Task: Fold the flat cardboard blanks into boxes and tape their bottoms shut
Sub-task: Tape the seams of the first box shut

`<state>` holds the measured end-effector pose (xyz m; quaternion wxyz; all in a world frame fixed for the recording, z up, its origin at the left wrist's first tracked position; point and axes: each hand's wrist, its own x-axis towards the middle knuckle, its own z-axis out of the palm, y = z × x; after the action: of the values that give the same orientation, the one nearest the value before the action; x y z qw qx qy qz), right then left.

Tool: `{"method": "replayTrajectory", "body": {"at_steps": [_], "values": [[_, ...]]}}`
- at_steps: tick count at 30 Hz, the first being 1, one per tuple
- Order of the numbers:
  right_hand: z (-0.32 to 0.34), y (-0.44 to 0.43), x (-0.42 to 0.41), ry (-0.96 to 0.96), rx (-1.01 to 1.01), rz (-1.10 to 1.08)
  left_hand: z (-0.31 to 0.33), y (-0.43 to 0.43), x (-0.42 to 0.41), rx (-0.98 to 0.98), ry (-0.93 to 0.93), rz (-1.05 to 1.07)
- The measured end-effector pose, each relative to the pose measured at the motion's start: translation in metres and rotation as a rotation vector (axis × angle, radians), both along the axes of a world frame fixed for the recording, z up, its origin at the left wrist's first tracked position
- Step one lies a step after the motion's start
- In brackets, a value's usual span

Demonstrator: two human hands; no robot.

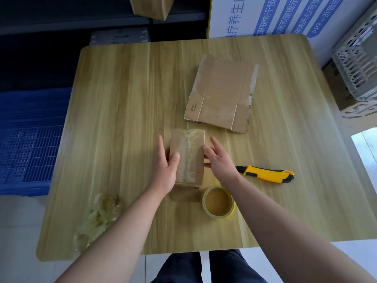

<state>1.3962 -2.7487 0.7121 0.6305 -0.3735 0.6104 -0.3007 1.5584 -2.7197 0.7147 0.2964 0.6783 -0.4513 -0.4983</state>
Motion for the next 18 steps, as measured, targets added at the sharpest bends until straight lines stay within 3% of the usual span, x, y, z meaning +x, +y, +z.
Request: {"method": "replayTrajectory", "body": {"at_steps": [5, 11, 18], "values": [[-0.007, -0.014, 0.004, 0.135, -0.082, 0.139, -0.005, -0.020, 0.007, 0.082, -0.024, -0.082], [-0.011, -0.013, 0.009, 0.286, -0.165, 0.205, -0.014, -0.021, 0.012, 0.076, -0.263, -0.189], [-0.012, 0.000, -0.006, 0.208, -0.052, 0.095, -0.007, 0.008, 0.016, 0.072, -0.058, -0.115]]}}
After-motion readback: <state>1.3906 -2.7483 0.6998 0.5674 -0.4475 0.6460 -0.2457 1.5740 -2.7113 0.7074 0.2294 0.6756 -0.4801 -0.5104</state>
